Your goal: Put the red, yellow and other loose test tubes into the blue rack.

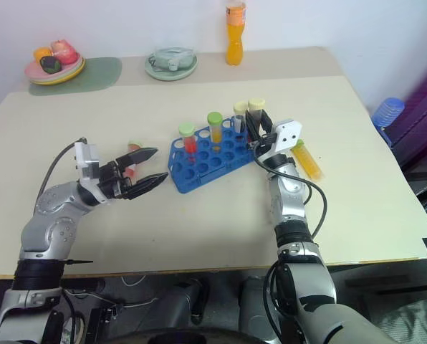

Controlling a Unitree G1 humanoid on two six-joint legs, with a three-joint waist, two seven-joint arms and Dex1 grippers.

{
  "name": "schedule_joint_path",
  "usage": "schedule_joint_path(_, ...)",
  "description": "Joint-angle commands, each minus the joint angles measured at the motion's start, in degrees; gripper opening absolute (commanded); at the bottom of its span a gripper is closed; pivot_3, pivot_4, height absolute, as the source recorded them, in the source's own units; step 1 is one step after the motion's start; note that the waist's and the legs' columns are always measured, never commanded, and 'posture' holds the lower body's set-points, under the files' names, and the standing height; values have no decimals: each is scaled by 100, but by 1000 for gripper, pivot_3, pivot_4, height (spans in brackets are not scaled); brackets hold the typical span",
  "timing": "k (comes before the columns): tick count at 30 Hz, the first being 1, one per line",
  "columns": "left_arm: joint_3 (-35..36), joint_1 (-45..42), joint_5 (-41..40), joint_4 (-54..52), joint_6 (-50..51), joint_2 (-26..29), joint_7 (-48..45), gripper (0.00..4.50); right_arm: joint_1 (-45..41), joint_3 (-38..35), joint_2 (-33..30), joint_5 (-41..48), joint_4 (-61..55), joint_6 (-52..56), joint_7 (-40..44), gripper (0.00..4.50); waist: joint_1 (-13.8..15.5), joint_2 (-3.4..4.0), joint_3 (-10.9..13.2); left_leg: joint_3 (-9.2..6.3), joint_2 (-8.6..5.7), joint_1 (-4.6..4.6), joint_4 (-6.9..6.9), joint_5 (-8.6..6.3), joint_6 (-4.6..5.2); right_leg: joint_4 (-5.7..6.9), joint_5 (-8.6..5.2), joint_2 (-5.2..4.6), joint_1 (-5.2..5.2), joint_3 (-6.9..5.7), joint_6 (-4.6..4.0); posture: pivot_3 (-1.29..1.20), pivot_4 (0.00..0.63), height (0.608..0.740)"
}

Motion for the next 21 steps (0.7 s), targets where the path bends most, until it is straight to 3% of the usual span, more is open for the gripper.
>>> schedule_joint_path(1, 36, -35, 10, -129, -75, 91, -21, 3794, -93, 57, 133, -79, 204, -110, -48, 828, -3, 0, 0, 4, 4, 2, 0, 0, 0, 0, 1, 3, 0, 3, -2, 0, 150, 740)
schedule_joint_path(15, 66, -15, 8, -174, -60, 127, -7, 3794, -293, -58, 274, -260, 904, -571, -530, 828, -52, -1, -1, 36, 29, 16, -11, 3, -8, 2, 15, 28, -5, 29, -22, 0, 150, 740)
schedule_joint_path(18, 76, 2, 6, -188, -63, 133, -6, 3794, -276, -89, 351, -182, 937, -680, -513, 828, -95, -1, -1, 36, 30, 16, -11, 4, -9, 3, 15, 29, -5, 29, -22, 0, 150, 740)
schedule_joint_path(21, 60, -5, 10, -183, -64, 123, 7, 3794, -181, -144, 487, 239, 713, -734, 29, 828, -119, -1, -1, 36, 31, 16, -11, 4, -9, 4, 15, 30, -5, 29, -22, 0, 150, 740)
